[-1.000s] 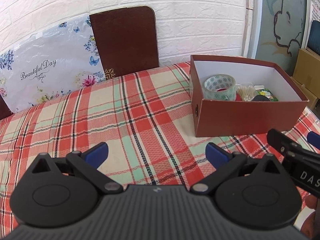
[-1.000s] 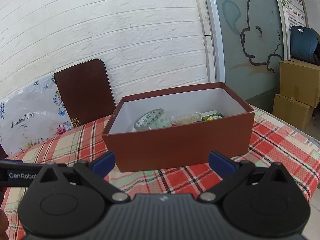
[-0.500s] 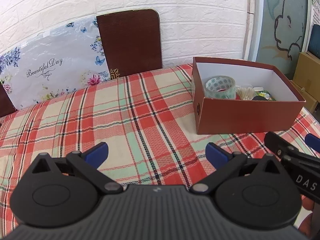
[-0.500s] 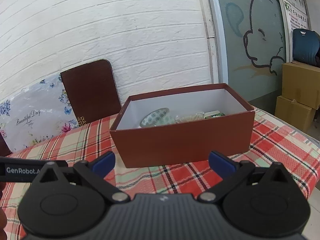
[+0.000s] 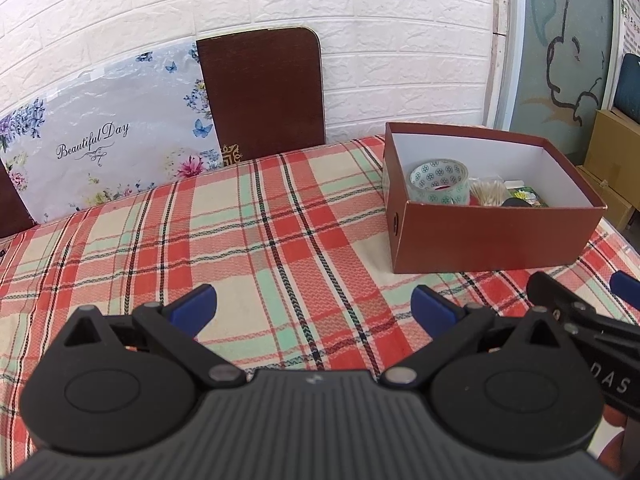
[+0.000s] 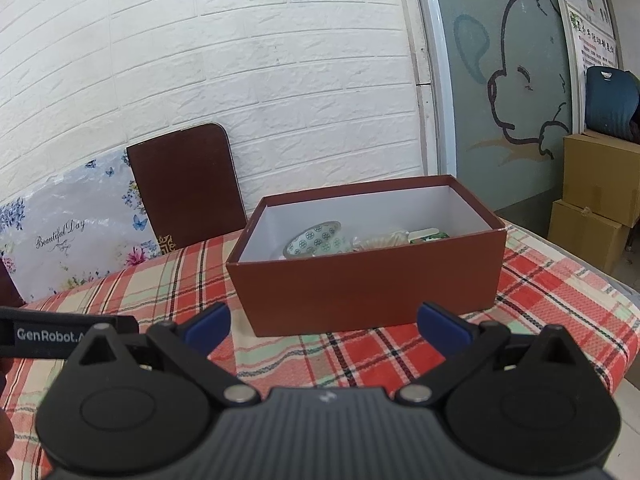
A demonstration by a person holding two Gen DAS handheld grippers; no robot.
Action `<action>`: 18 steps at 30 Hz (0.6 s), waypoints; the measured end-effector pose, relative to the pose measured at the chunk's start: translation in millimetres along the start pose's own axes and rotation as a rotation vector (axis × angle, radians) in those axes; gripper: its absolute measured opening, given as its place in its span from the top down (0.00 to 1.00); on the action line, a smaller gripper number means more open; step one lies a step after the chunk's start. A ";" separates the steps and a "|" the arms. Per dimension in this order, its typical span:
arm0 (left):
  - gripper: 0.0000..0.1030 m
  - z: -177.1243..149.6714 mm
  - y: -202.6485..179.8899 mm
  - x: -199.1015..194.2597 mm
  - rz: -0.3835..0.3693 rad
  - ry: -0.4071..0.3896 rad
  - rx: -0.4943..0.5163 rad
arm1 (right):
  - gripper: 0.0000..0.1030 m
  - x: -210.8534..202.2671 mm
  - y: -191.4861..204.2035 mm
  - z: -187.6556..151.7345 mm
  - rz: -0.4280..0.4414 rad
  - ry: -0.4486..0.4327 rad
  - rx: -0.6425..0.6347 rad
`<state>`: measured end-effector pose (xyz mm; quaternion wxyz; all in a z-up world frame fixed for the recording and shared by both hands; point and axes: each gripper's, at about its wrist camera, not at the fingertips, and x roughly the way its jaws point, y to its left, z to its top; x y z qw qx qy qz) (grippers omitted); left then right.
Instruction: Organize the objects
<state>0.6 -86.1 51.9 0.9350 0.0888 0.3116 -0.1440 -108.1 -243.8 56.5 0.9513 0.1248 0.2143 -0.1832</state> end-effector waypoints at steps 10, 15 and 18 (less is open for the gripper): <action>0.00 2.2 -1.4 -1.4 0.006 -0.012 0.002 | 0.00 0.9 2.3 0.2 0.009 0.013 -0.011; 0.00 1.9 -2.2 1.2 0.003 -0.005 0.005 | 0.00 3.8 1.1 -1.7 0.007 0.020 -0.003; 0.00 1.8 -2.8 2.5 0.001 -0.001 0.008 | 0.00 5.5 0.3 -2.3 0.006 0.024 -0.001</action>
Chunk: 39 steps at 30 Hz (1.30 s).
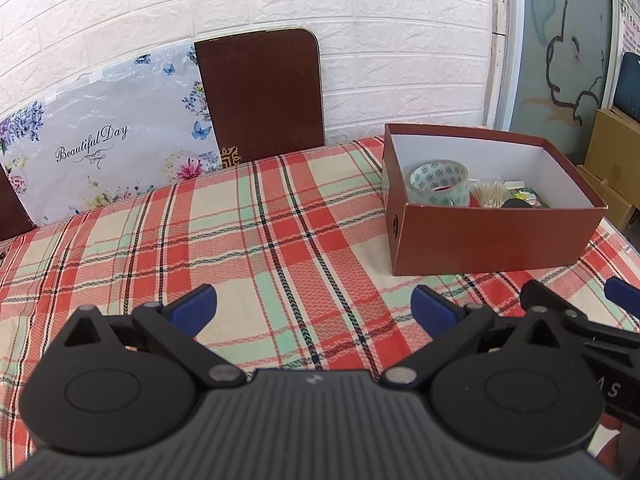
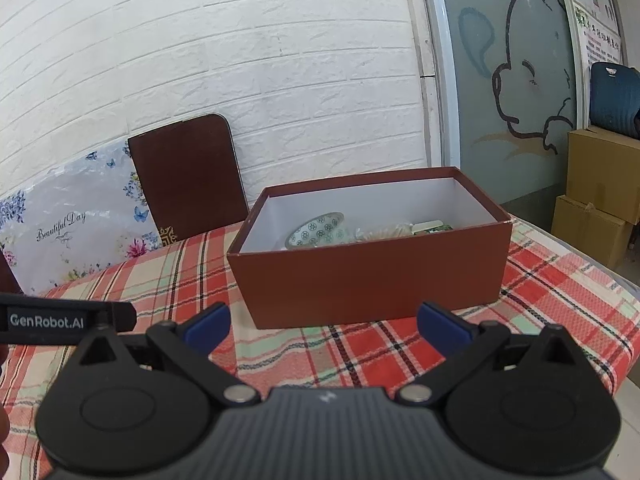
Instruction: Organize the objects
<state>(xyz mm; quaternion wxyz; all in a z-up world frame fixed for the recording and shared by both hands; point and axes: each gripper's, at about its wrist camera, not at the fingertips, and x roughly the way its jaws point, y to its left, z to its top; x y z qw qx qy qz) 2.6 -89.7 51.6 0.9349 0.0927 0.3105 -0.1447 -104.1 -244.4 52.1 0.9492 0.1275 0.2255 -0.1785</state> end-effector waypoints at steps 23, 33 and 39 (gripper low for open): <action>0.00 -0.6 3.5 6.7 -0.001 0.003 -0.002 | 0.00 8.3 1.4 -3.8 -0.015 0.015 -0.010; 0.00 -1.9 7.5 10.4 -0.006 0.012 -0.006 | 0.00 12.7 4.8 -6.7 -0.015 0.025 -0.018; 0.00 -1.5 8.2 12.9 -0.015 0.017 -0.005 | 0.00 14.8 3.8 -6.8 -0.024 0.026 -0.018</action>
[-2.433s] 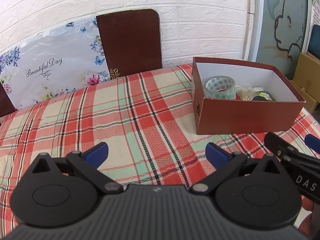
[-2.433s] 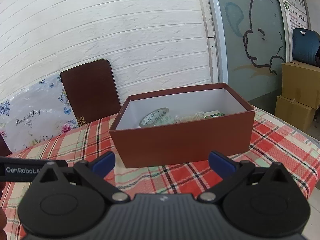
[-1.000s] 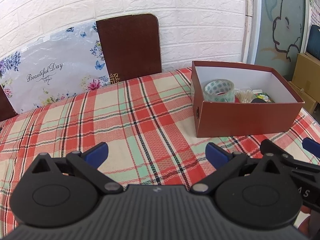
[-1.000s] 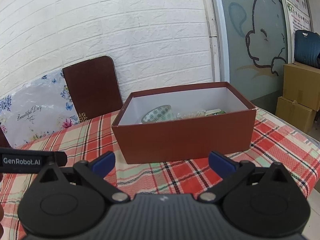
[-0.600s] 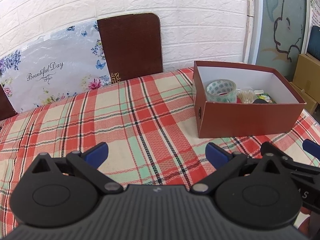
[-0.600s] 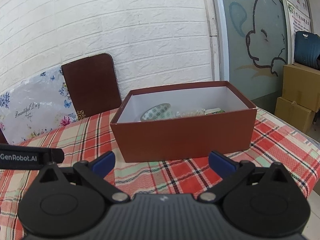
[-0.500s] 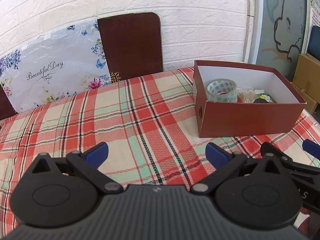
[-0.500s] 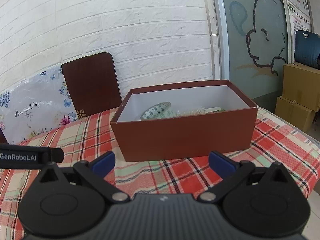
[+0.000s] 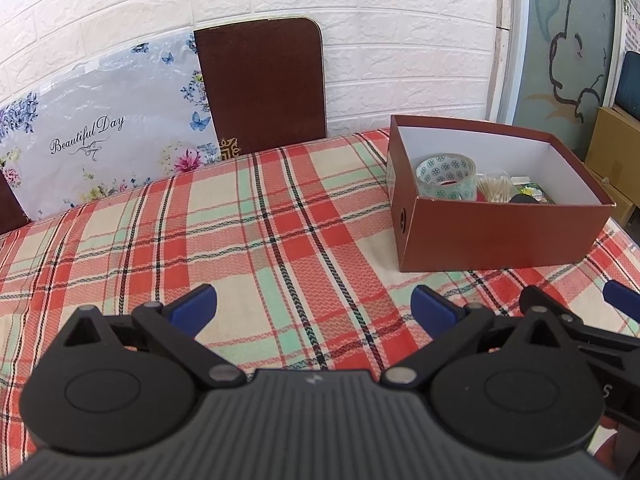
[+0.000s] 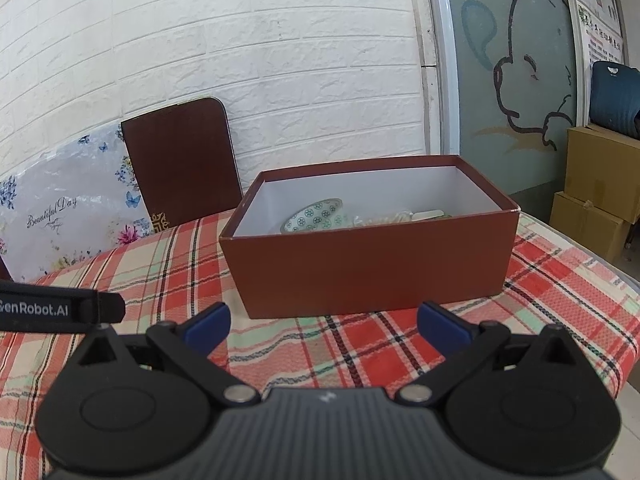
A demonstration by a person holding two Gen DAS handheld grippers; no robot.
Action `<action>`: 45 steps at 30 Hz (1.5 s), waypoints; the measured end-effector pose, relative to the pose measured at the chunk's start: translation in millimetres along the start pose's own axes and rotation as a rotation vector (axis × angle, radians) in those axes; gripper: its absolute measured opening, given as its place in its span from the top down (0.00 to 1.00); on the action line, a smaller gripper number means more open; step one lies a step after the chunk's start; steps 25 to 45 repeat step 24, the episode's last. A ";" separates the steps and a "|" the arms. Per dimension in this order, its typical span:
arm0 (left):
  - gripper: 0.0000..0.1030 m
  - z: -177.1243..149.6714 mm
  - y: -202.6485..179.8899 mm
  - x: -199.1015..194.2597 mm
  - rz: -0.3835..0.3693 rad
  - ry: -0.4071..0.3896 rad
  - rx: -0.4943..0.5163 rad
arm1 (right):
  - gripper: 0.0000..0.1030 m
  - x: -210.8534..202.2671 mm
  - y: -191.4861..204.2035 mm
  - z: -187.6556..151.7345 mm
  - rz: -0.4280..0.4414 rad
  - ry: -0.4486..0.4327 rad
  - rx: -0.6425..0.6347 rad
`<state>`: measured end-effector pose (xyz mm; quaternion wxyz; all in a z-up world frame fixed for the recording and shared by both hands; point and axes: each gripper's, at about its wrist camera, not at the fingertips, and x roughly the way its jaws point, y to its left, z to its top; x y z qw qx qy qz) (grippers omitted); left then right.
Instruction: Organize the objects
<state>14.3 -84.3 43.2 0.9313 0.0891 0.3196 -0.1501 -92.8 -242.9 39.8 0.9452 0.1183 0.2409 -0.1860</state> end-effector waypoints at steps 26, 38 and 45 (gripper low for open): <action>0.00 -2.3 7.5 -4.2 -0.084 -0.051 -0.020 | 0.00 -0.3 6.1 -2.3 -0.008 -0.007 -0.030; 0.00 -2.3 7.5 -4.2 -0.084 -0.051 -0.020 | 0.00 -0.3 6.1 -2.3 -0.008 -0.007 -0.030; 0.00 -2.3 7.5 -4.2 -0.084 -0.051 -0.020 | 0.00 -0.3 6.1 -2.3 -0.008 -0.007 -0.030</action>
